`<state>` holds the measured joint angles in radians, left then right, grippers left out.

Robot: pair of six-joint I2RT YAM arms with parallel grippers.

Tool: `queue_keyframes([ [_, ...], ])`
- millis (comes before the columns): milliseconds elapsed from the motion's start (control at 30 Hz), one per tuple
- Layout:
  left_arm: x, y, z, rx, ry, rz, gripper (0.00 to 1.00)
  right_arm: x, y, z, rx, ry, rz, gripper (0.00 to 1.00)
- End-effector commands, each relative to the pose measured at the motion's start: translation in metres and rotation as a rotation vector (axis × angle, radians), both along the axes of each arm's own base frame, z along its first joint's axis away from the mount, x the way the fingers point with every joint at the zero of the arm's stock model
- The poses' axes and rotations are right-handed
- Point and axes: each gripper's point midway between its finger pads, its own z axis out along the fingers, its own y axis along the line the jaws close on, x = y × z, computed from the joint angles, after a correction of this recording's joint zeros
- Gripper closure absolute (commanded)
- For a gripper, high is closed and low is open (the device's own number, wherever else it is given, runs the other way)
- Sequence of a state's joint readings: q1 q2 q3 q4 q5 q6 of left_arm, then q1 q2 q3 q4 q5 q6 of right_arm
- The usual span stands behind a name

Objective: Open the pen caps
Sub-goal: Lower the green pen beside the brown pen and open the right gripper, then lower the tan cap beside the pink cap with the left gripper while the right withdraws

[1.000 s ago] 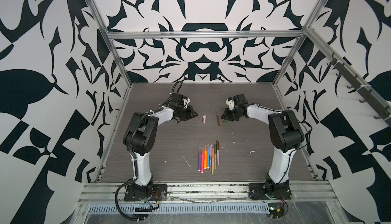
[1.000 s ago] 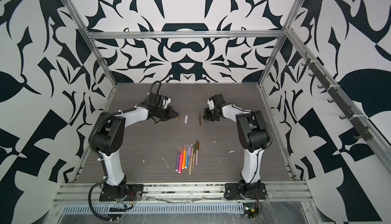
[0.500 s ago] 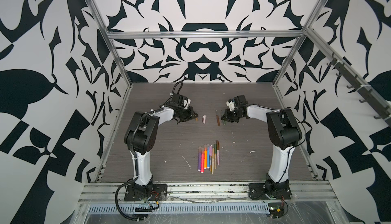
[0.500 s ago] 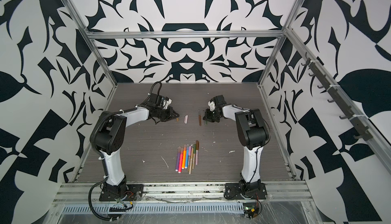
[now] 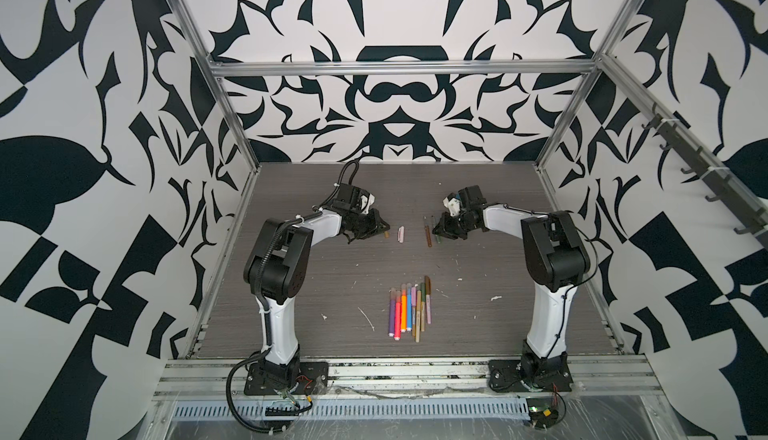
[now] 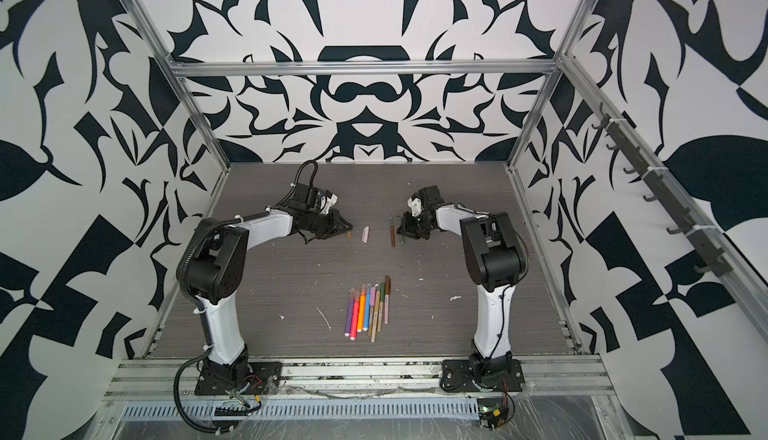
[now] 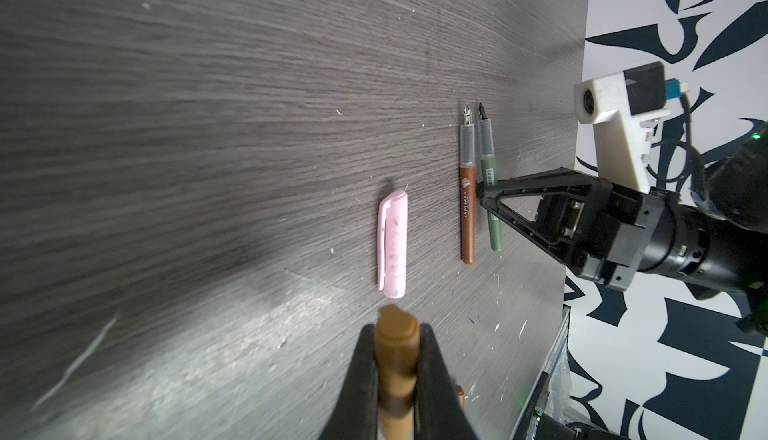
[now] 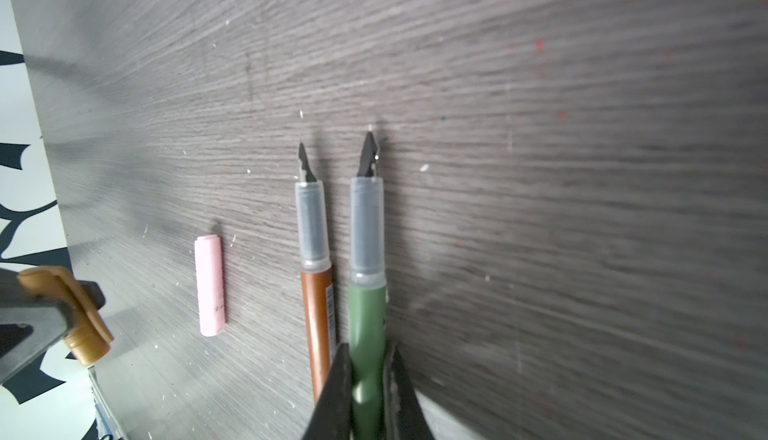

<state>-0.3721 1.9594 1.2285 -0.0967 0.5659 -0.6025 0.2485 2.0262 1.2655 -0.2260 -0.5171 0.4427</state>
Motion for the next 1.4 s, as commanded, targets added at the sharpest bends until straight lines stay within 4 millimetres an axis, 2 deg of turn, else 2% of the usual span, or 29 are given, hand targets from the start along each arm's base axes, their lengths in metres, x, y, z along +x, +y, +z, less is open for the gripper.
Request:
queue_keyframes([
  [0, -0.001, -0.001, -0.006, -0.007, 0.021, -0.007, 1.0, 0.005, 0.005, 0.008, 0.013, -0.02, 0.01, 0.78],
  [233, -0.003, -0.002, -0.007, -0.01, 0.025, -0.009, 1.0, 0.004, 0.006, 0.012, 0.021, -0.022, 0.014, 0.67],
  [700, -0.006, -0.004, -0.006, -0.013, 0.023, -0.01, 1.0, 0.002, 0.008, 0.016, 0.041, -0.029, 0.016, 0.54],
  [967, -0.007, -0.004, -0.006, -0.014, 0.023, -0.011, 1.0, 0.003, 0.01, 0.02, 0.06, -0.041, 0.004, 0.39],
  [1367, -0.008, -0.004, -0.005, -0.017, 0.023, -0.013, 1.0, 0.002, 0.011, 0.022, 0.05, -0.041, -0.02, 0.38],
])
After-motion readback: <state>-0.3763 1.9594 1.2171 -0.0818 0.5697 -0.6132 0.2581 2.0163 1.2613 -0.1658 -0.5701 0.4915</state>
